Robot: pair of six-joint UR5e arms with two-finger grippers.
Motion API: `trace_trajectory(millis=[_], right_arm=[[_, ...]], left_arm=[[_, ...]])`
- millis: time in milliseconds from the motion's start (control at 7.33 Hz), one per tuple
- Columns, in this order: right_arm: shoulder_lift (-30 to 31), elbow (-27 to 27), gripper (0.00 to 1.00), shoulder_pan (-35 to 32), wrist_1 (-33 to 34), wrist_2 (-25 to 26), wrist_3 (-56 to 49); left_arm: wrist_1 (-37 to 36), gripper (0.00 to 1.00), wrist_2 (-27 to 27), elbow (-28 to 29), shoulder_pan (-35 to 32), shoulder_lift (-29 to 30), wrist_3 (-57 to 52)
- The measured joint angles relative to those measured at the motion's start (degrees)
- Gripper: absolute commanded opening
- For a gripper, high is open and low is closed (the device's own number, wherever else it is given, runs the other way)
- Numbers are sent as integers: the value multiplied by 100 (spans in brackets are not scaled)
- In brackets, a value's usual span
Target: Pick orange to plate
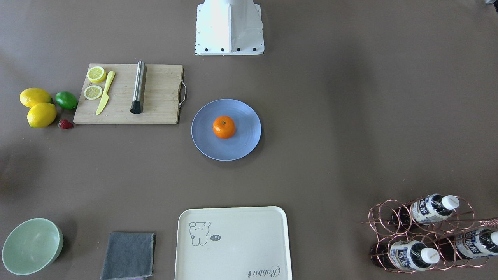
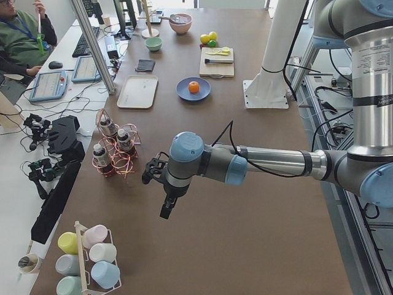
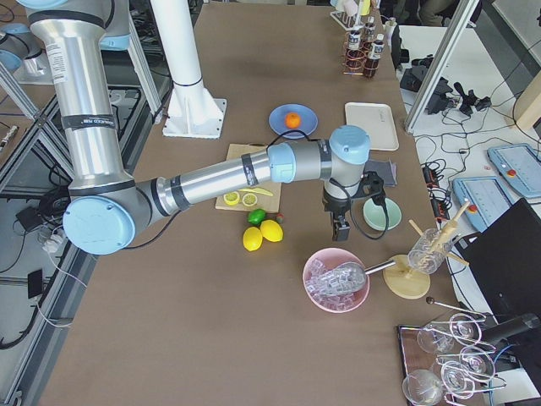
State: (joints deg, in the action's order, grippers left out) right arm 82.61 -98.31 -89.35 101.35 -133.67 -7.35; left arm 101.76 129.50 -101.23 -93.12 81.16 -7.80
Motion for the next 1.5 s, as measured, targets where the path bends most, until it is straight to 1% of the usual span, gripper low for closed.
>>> trace_trajectory(millis=[136,409,1500], right_arm=[[126,223,100,-236,-5,19,-312],[334,418,100,-497,-15,45,-450],[370,388,100,-591,-28,35,-399]], left_arm=[[17,98,69,8,-13,-93,15],[32,98,101,-9,-23,-150,37],[54,98,79,30,-23,-79,27]])
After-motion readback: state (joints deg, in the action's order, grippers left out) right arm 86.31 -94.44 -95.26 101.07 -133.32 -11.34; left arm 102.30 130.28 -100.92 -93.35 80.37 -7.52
